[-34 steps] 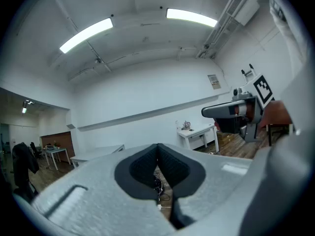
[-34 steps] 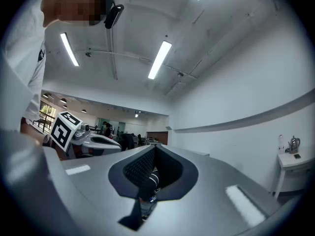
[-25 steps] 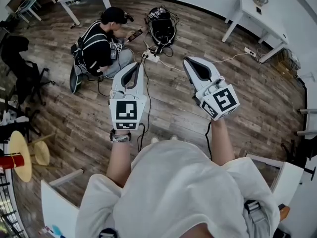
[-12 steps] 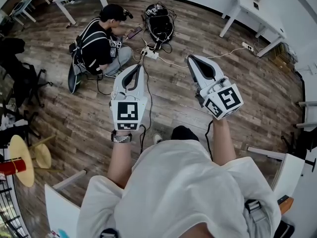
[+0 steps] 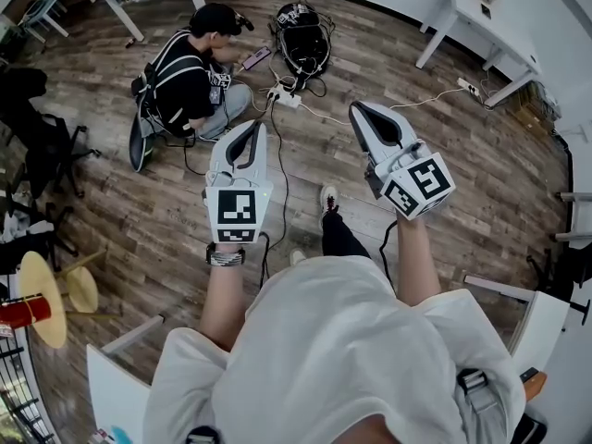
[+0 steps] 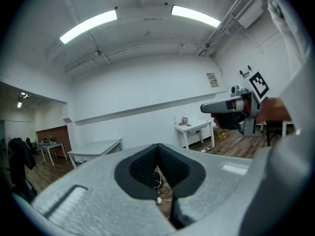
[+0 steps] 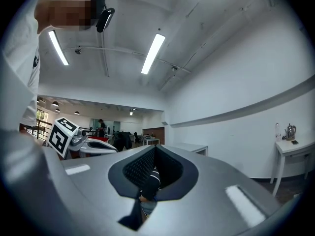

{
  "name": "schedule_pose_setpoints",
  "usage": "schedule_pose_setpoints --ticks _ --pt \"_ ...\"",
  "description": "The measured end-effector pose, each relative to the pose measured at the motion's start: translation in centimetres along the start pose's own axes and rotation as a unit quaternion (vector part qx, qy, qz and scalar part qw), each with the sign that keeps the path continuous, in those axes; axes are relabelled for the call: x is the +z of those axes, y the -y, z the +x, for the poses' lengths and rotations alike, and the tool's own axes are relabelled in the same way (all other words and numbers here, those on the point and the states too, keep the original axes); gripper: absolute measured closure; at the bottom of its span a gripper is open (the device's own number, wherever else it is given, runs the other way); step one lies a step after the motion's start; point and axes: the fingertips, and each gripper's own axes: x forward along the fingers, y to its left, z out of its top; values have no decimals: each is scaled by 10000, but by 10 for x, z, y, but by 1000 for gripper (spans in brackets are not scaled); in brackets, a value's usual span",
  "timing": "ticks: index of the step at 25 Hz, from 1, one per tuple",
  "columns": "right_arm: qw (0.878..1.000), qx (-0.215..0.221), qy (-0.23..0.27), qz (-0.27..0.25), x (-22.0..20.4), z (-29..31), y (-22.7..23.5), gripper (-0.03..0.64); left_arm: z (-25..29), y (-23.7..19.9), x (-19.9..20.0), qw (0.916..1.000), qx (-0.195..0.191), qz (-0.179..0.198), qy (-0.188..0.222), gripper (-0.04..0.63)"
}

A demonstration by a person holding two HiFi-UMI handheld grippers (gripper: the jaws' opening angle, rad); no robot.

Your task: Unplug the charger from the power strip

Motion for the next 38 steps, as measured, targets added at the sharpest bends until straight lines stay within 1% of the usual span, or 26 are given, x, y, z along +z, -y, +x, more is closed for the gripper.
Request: schedule_pose_setpoints --ticks 4,10,14,18,27,32,38 --pt "10000 3 86 38 -3 18 26 615 27 -6 3 10000 25 49 20 591" --pt "9999 -75 67 26 -8 47 80 615 84 -14 11 9999 36 117 -6 591" --pt "9998 -158 51 124 -9 63 125 615 127 -15 18 9999 4 141 -47 591" --pt "9996 -193 7 208 -14 78 173 615 175 -17 22 9999 59 124 -102 591" --pt "9995 11 -162 275 -26 122 259 615 270 -26 24 9993 277 49 -238 591" --pt "9988 53 -257 406 -38 145 296 615 308 -34 21 9987 375 39 -351 591" --pt "9975 24 -355 602 -52 175 326 615 346 -48 13 9979 386 75 -512 591"
